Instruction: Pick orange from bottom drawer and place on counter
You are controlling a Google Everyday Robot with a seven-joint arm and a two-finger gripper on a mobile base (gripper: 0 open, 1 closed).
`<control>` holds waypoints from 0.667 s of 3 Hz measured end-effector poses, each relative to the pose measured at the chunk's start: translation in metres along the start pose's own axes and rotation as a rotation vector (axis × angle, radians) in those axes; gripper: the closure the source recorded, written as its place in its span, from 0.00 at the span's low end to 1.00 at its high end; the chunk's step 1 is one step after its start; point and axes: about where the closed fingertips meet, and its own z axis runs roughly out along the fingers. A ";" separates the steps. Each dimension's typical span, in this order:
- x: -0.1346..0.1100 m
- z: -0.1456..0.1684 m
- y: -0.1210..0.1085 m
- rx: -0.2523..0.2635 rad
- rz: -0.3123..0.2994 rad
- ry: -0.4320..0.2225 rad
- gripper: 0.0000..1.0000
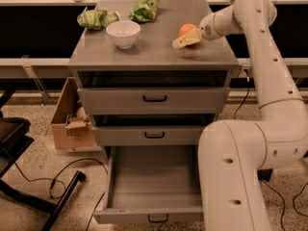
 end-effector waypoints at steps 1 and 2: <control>0.000 0.000 0.000 0.000 0.000 0.000 0.00; 0.000 -0.001 0.000 -0.009 0.004 -0.013 0.00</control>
Offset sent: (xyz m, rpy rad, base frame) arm -0.0045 -0.0085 0.0086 0.0353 -0.0212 0.0067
